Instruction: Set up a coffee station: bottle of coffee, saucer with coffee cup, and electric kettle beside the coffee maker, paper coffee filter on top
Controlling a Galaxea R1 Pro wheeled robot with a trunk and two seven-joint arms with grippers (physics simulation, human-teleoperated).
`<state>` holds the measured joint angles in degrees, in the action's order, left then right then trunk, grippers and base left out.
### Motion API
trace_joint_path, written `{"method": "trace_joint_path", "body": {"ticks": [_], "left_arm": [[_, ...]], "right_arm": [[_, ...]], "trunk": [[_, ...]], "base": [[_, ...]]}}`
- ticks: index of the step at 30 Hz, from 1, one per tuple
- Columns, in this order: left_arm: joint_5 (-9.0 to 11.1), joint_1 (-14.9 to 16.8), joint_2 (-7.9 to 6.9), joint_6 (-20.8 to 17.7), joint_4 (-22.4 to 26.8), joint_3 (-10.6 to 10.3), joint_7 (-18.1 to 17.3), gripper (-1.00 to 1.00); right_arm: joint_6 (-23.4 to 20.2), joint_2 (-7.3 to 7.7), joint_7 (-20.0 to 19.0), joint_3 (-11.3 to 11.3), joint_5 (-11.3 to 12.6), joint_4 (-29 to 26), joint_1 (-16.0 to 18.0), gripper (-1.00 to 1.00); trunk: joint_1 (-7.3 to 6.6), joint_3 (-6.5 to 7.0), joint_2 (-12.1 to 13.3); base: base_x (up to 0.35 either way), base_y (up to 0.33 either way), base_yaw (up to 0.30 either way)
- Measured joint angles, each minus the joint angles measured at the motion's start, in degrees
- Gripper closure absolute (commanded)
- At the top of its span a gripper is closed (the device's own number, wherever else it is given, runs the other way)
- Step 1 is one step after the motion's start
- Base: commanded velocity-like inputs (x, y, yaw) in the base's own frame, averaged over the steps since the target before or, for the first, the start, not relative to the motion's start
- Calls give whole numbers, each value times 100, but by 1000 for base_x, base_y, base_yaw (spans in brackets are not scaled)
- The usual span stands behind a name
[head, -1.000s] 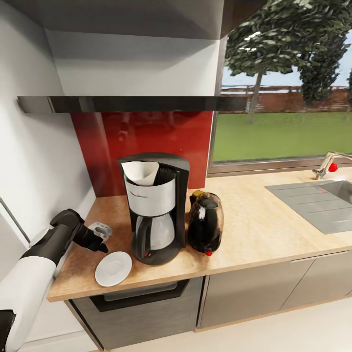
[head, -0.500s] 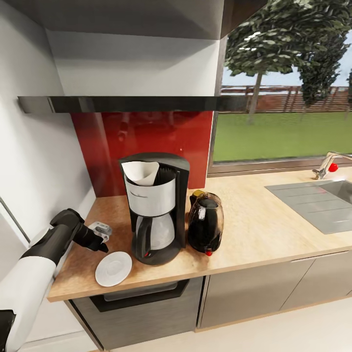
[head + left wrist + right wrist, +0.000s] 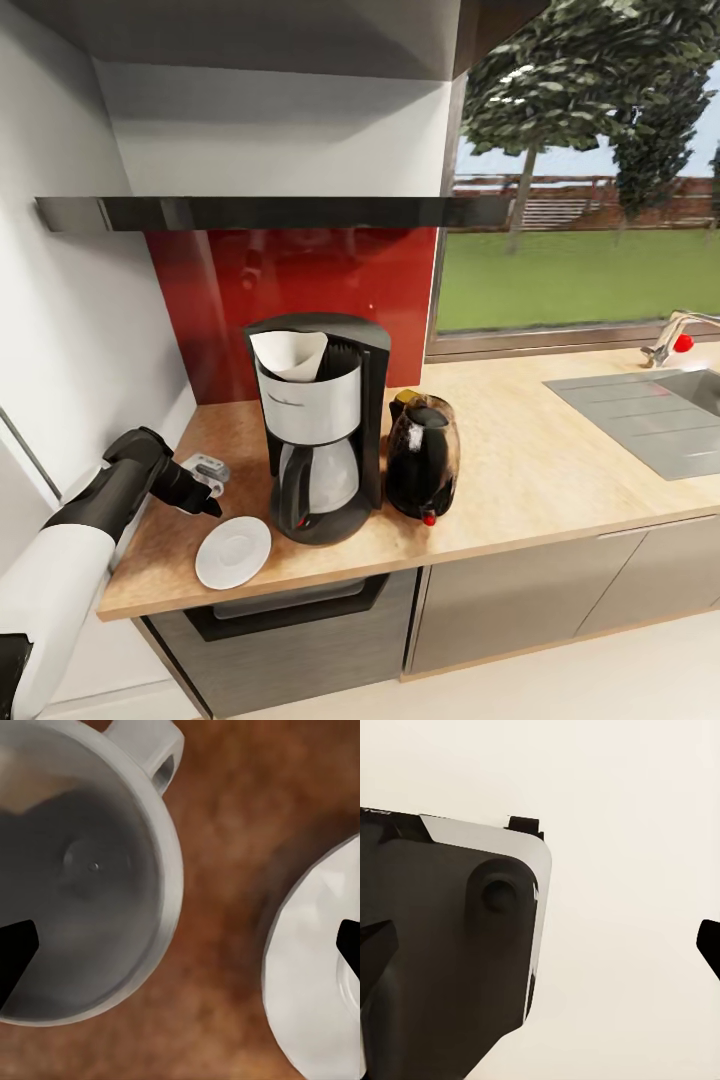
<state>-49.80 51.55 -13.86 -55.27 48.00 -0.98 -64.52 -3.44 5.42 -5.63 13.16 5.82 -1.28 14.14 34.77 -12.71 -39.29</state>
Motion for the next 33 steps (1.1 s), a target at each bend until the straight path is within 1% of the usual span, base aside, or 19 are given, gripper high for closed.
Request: {"method": "trace_joint_path", "body": {"ticks": [18, 19, 23, 24, 33], "left_arm": [[-8, -1, -7, -1, -8, 5, 19, -100], [-9, -1, -8, 0, -8, 7, 22, 100], [-12, 1, -9, 0, -4, 16, 26, 100], [72, 4, -7, -49, -1, 18, 26, 100], [38, 3, -8, -36, 2, 22, 30, 100]], "right_arm": [[0, 0, 0, -1, 0, 0, -35, -100], [0, 0, 0, -1, 0, 0, -35, -100], [0, 0, 0, -2, 0, 0, -35, -100], [0, 0, 0, -2, 0, 0, -35, -100], [0, 0, 0, -2, 0, 0, -52, -100]], "trunk": [[0, 0, 0], [0, 0, 0], [0, 0, 0], [0, 1, -1], [0, 1, -1]], "base": [[0, 0, 0], [0, 0, 0], [0, 0, 0], [0, 0, 0], [0, 0, 0]]}}
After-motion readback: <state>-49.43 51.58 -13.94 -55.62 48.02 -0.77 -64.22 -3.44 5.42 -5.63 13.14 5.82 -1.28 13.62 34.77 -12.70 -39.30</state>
